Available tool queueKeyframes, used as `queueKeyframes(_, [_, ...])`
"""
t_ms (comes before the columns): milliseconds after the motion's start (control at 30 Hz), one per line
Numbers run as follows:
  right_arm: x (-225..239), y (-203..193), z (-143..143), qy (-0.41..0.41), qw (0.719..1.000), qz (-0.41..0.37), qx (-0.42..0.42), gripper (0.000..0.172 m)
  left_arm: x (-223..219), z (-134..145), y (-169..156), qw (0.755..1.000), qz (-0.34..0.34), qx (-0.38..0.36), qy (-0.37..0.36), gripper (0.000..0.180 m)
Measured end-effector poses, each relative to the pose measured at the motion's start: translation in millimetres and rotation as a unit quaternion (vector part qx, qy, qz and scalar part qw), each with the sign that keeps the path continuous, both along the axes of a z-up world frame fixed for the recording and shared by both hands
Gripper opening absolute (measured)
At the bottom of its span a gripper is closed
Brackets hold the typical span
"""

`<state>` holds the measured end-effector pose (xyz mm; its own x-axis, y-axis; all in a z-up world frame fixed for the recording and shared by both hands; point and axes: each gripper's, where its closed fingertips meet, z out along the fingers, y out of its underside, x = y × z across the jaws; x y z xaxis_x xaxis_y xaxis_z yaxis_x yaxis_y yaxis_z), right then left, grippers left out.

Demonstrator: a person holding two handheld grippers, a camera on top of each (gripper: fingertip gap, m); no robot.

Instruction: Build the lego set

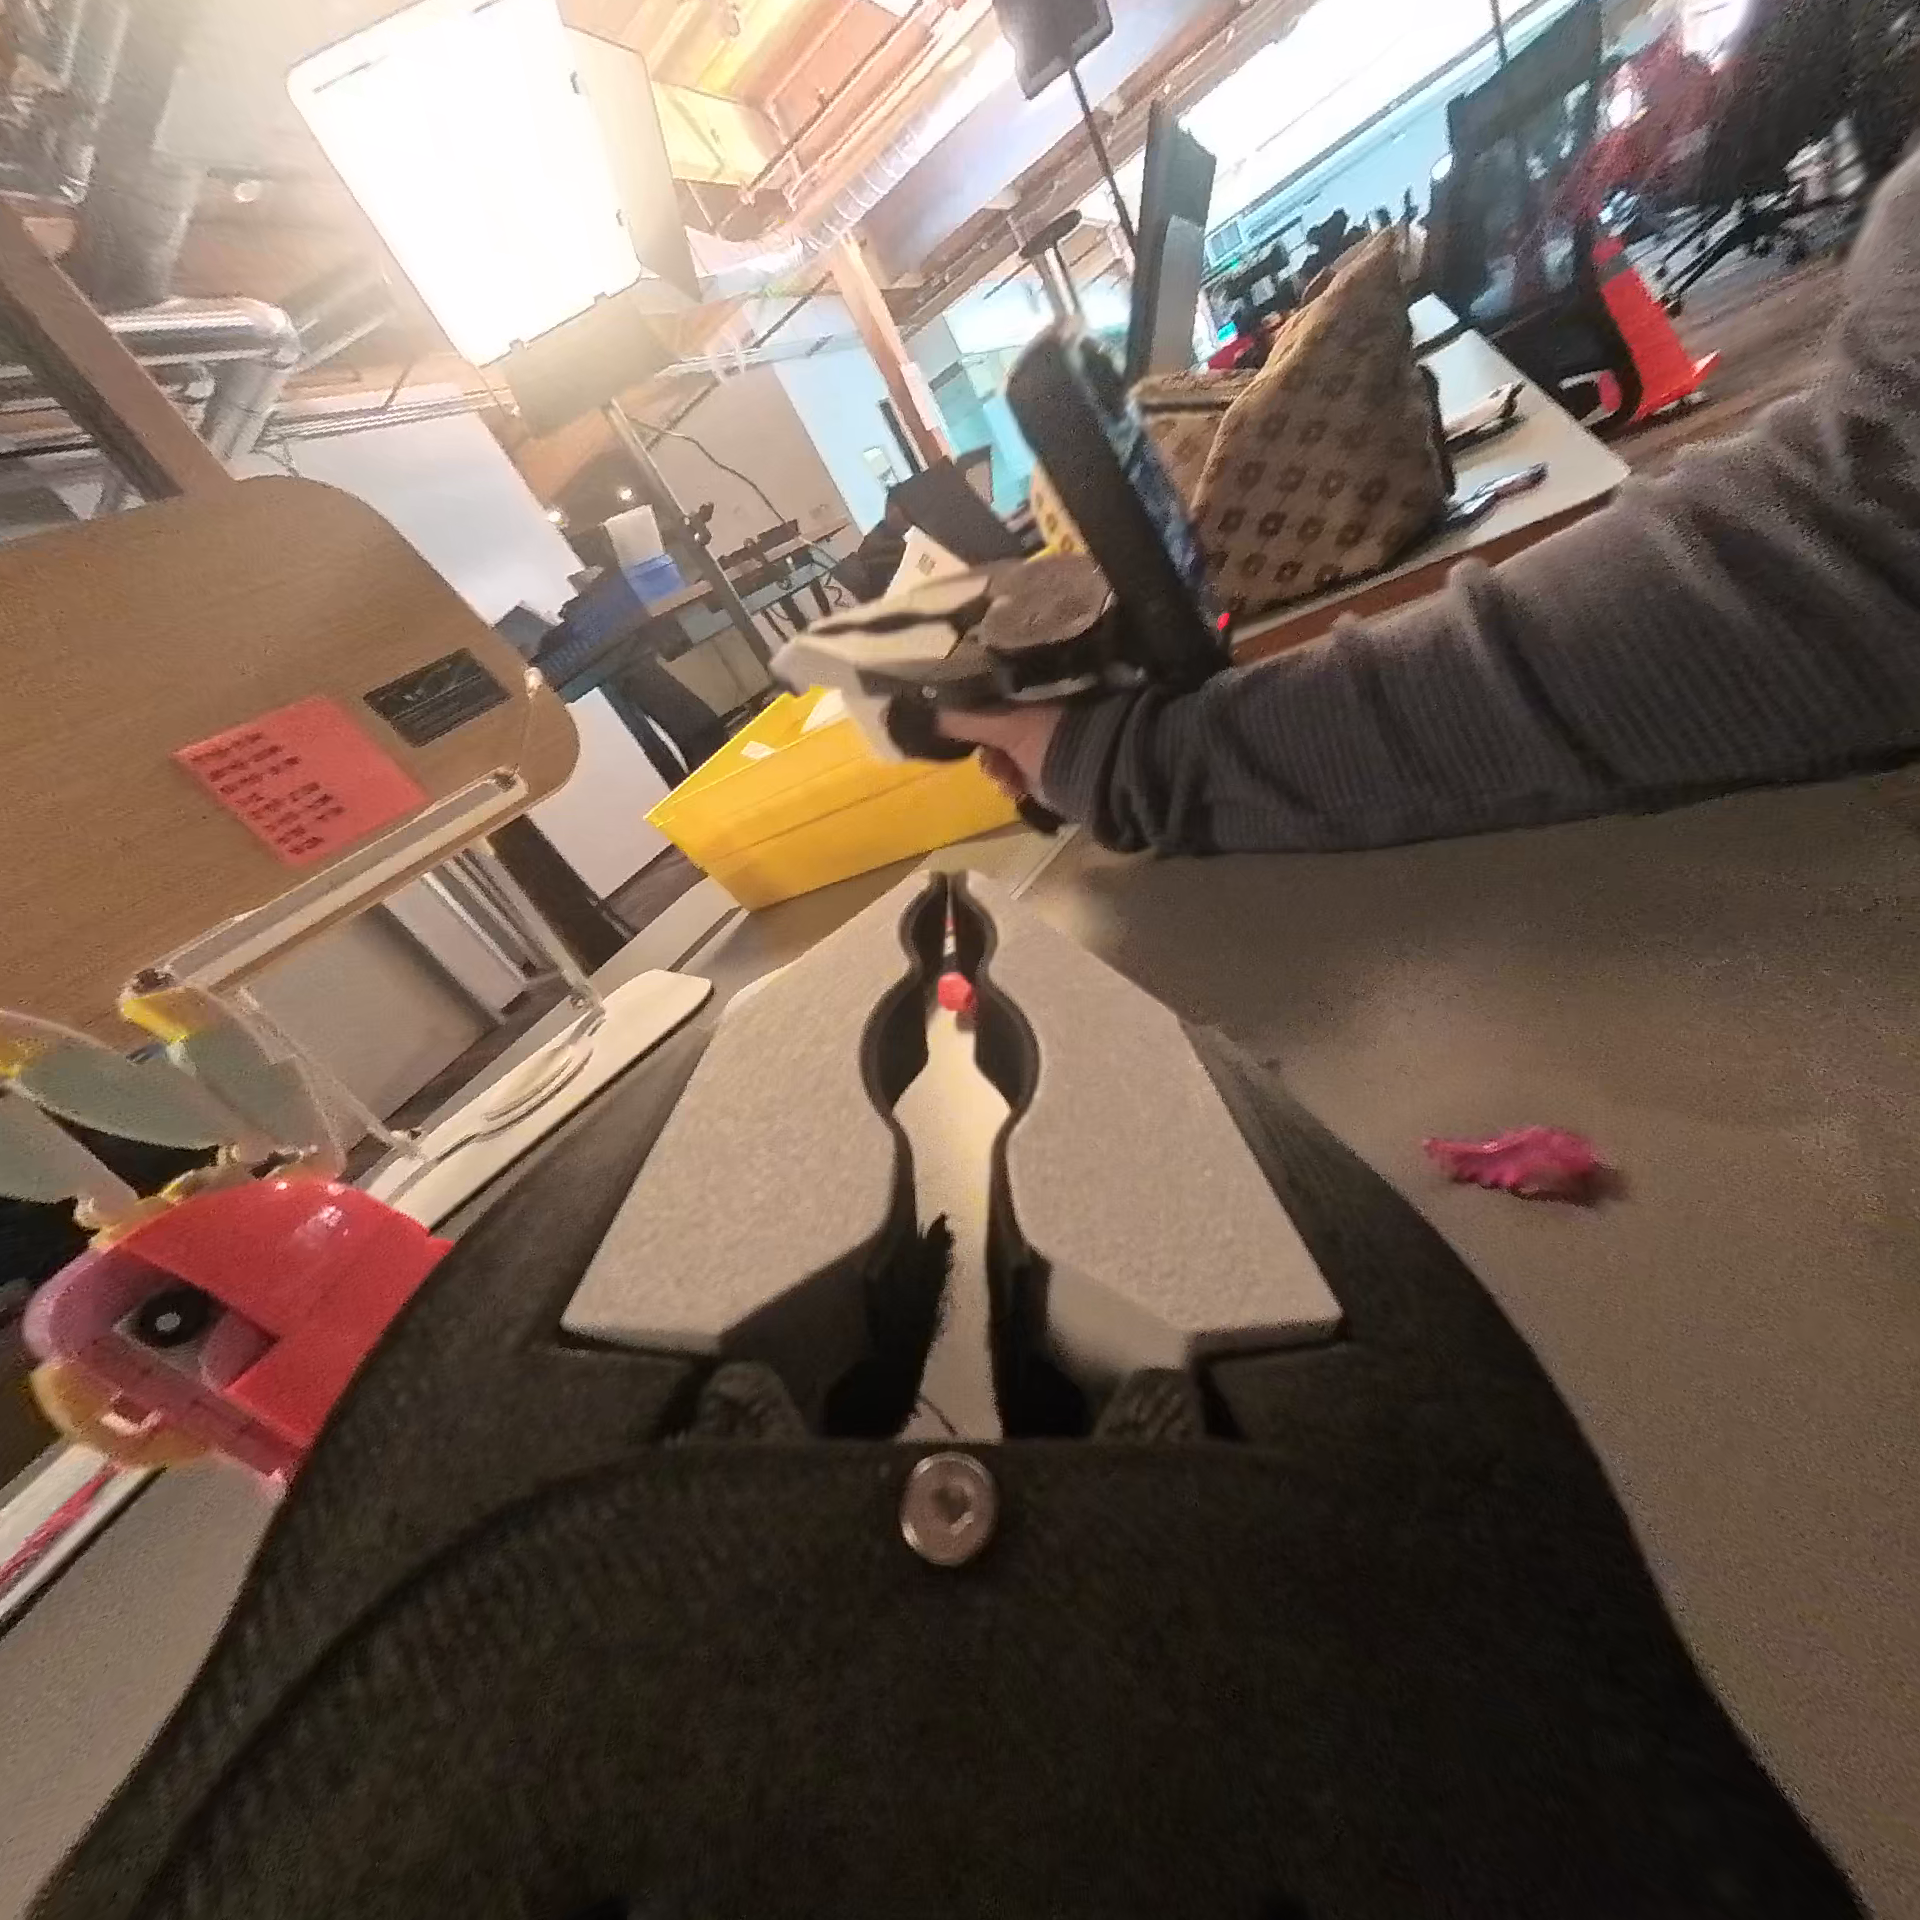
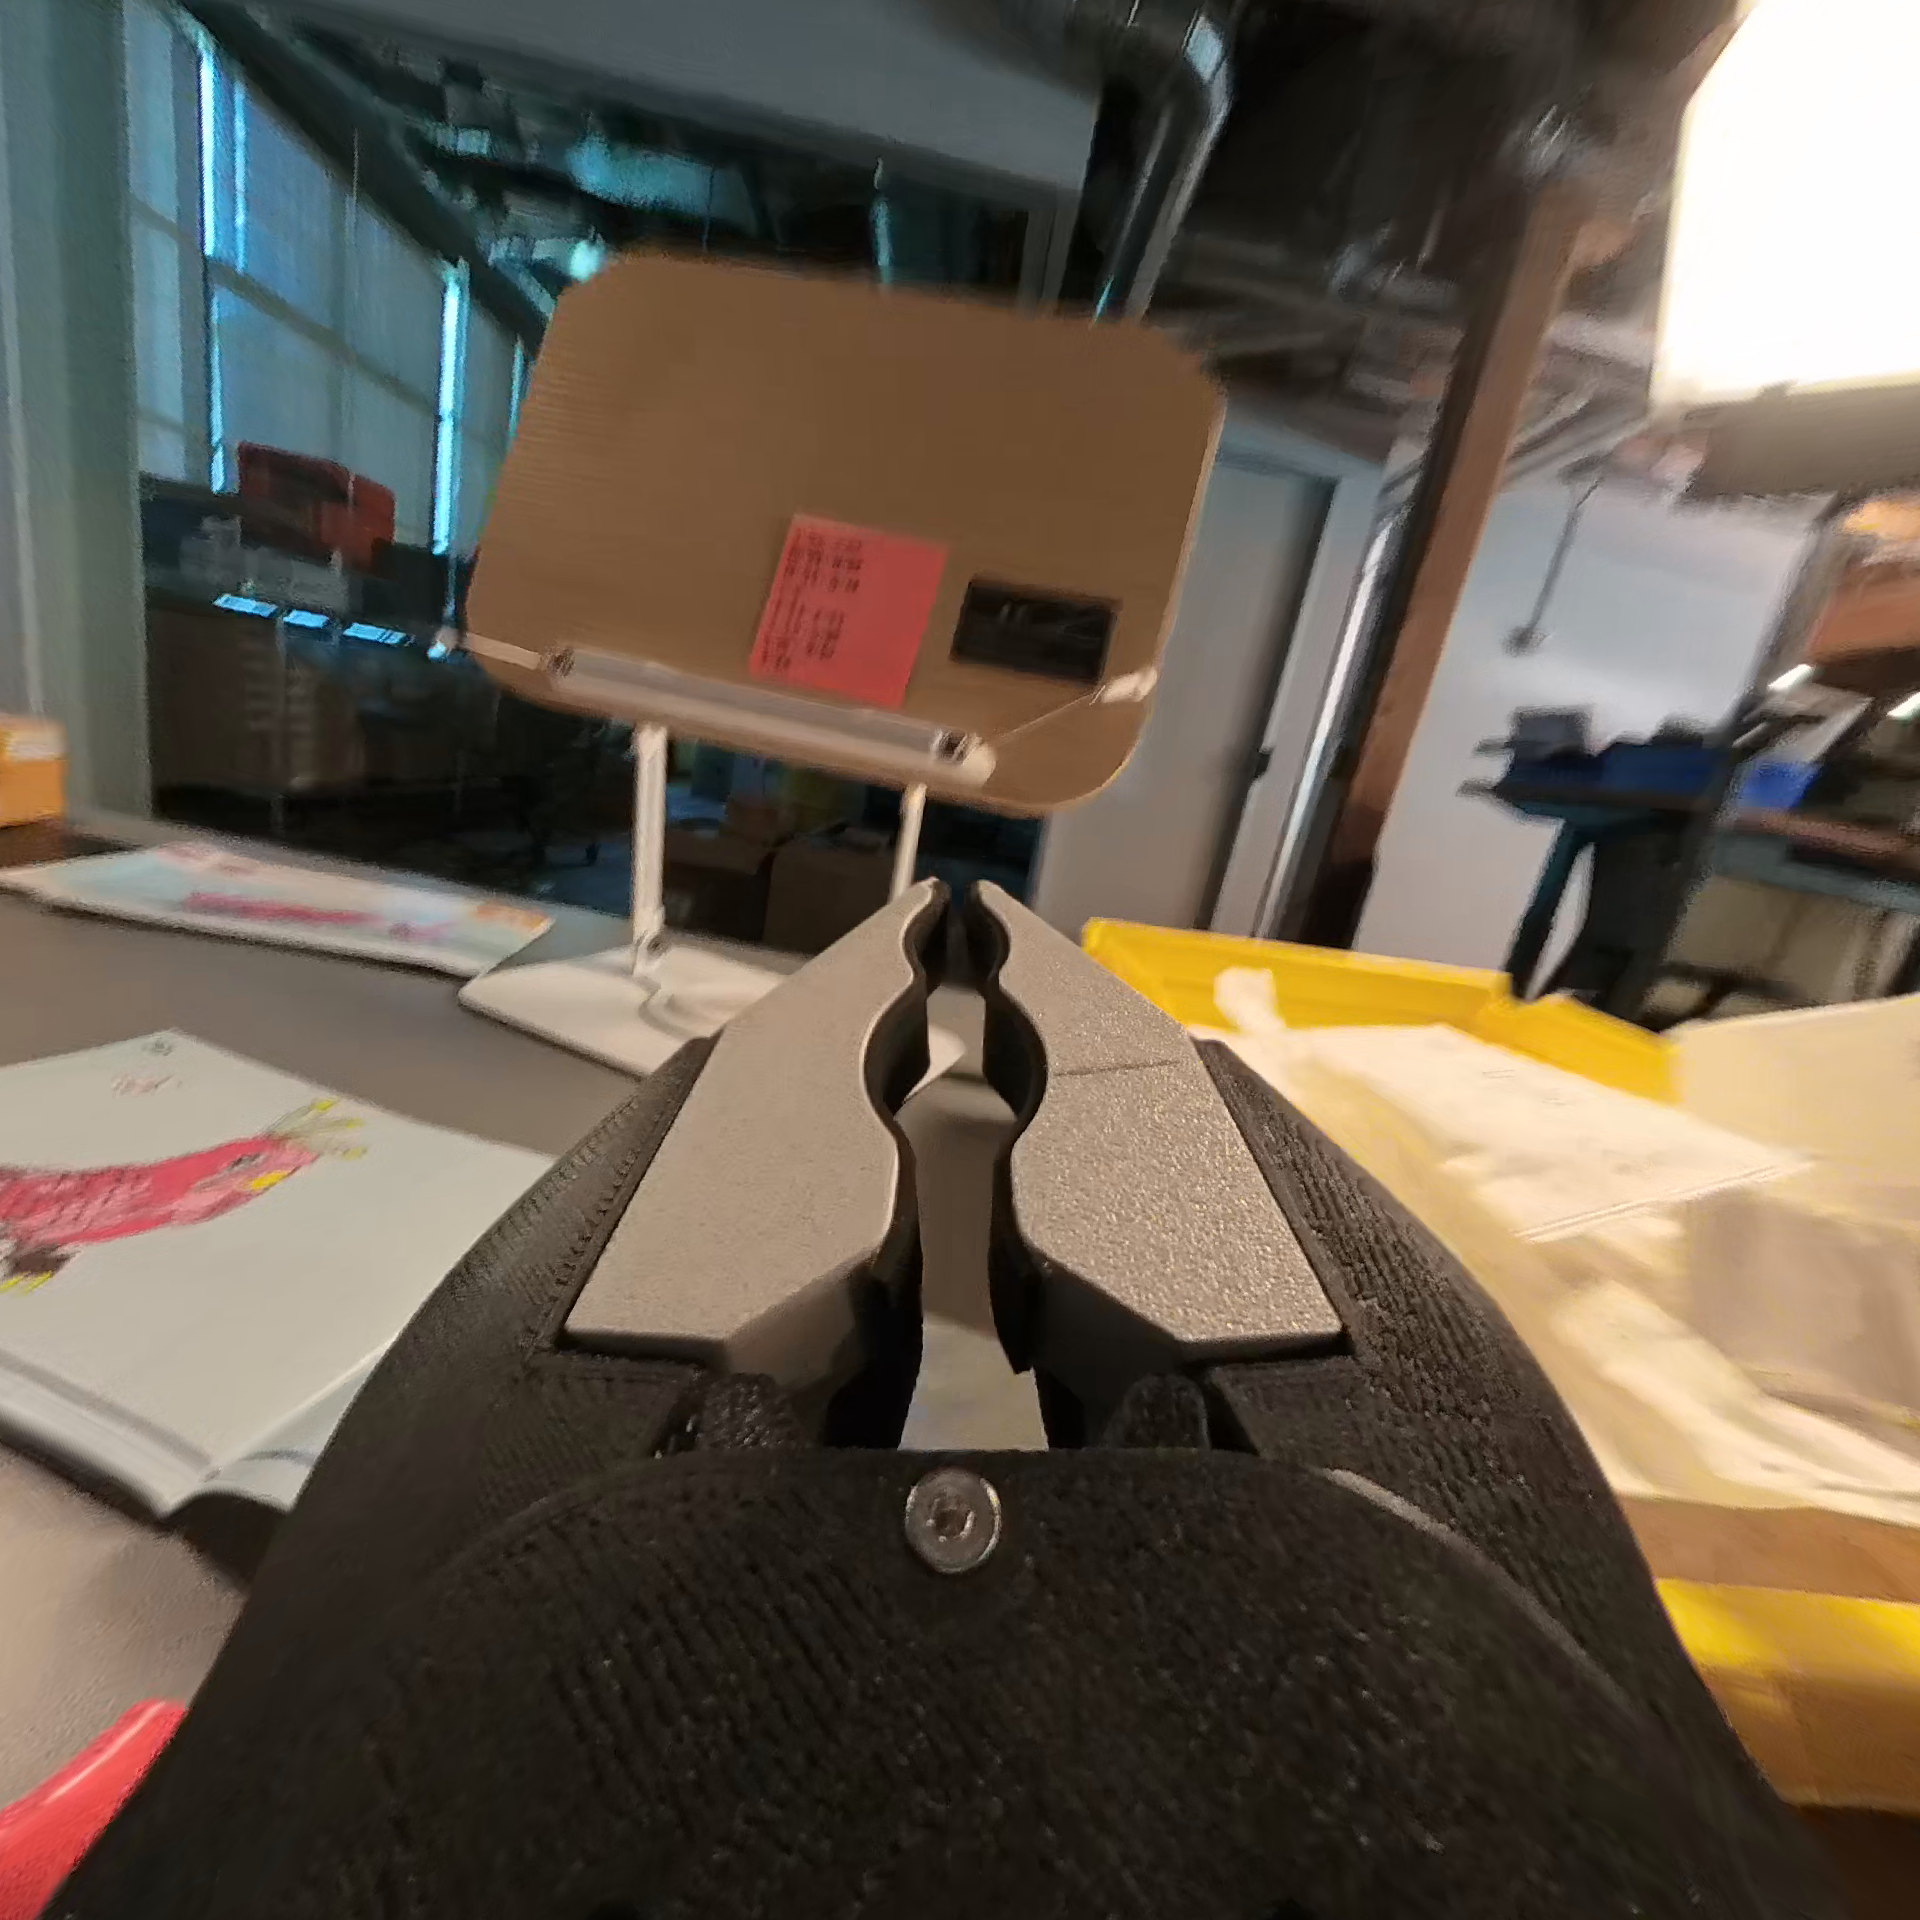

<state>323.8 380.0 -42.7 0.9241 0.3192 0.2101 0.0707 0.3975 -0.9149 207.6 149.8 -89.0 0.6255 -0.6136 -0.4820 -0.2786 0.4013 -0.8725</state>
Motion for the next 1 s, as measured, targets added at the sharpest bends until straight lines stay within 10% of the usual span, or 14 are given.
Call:
queueKeyframes(133, [31,-5,13,-0.015,0.998,-0.050,0.033,0.002,6,-12,34,0.991,0.101,-0.063,0.059,0.001])
queueKeyframes(300, [49,-1,6,0.013,0.999,-0.045,0.023,0.008,18,-17,102,0.957,0.232,-0.136,0.110,0.053])
queueKeyframes(600, [36,-7,-1,-0.026,0.998,0.053,0.027,0.008,47,-67,175,0.896,0.205,-0.262,0.295,0.072])
queueKeyframes(1000, [56,-3,1,0.021,0.998,0.060,0.006,0.008,53,-88,179,0.840,0.177,-0.318,0.403,0.070])
